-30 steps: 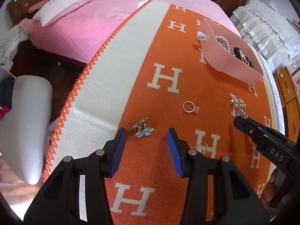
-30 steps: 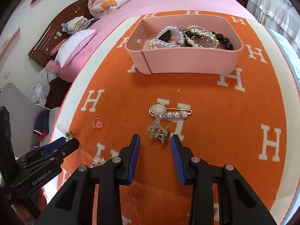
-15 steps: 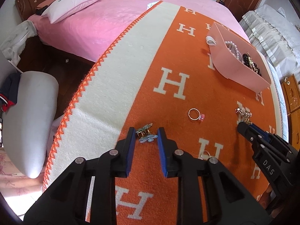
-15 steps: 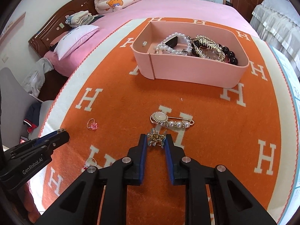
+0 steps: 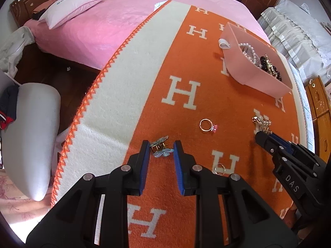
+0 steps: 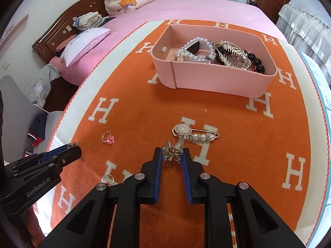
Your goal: Organize jewelry
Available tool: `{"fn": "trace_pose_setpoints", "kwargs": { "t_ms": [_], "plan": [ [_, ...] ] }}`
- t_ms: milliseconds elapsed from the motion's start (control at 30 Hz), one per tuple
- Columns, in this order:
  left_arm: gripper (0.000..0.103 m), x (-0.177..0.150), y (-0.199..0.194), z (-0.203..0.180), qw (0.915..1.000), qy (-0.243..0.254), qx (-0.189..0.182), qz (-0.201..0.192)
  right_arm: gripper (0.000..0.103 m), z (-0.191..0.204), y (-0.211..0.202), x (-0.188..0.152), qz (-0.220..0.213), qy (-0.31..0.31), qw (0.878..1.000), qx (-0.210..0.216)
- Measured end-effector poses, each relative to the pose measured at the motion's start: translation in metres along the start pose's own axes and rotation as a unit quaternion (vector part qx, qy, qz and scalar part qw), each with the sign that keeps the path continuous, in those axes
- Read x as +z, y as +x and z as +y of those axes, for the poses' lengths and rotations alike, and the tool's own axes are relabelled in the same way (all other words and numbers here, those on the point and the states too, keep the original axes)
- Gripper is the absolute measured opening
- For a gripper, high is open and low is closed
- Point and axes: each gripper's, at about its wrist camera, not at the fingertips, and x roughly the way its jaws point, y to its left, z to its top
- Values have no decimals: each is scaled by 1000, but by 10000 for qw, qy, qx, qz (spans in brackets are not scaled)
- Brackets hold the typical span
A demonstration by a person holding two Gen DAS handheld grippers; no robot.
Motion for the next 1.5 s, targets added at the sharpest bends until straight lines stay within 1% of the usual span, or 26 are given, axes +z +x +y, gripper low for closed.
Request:
{"fn": "trace_pose_setpoints", "kwargs": {
  "t_ms": [200,433,633,800,967,1100,1233,1333,1500],
  "plan": [
    [20,7,-15,0,9999,76,-126,-74,18,-4,-19,3,-112,163,9997,142],
    [20,18,-42,-12,9987,242,-367,-265,18,-16,-48,8,-285,392,9986,207],
    [20,35,-59,-36,9964,417,-627,-376,18,-32,-70,16,-398,585,9971,293],
    [20,51,-74,-67,9925,775,-743,-589,18,-46,-85,27,-540,740,9952,348],
    [20,72,-85,-98,9874,1123,-731,-844,18,-59,-102,40,-742,838,9929,412],
    [20,92,-88,-116,9852,1187,-787,-953,18,-67,-112,55,-891,873,9912,449],
    [20,117,-87,-130,9832,1250,-748,-1099,18,-76,-120,72,-1060,883,9894,444],
    [20,134,-84,-137,9829,1274,-683,-1141,18,-82,-121,85,-1130,877,9889,415],
    [20,161,-71,-147,9830,1314,-674,-1091,18,-91,-117,109,-1170,767,9894,381]
  ]
}}
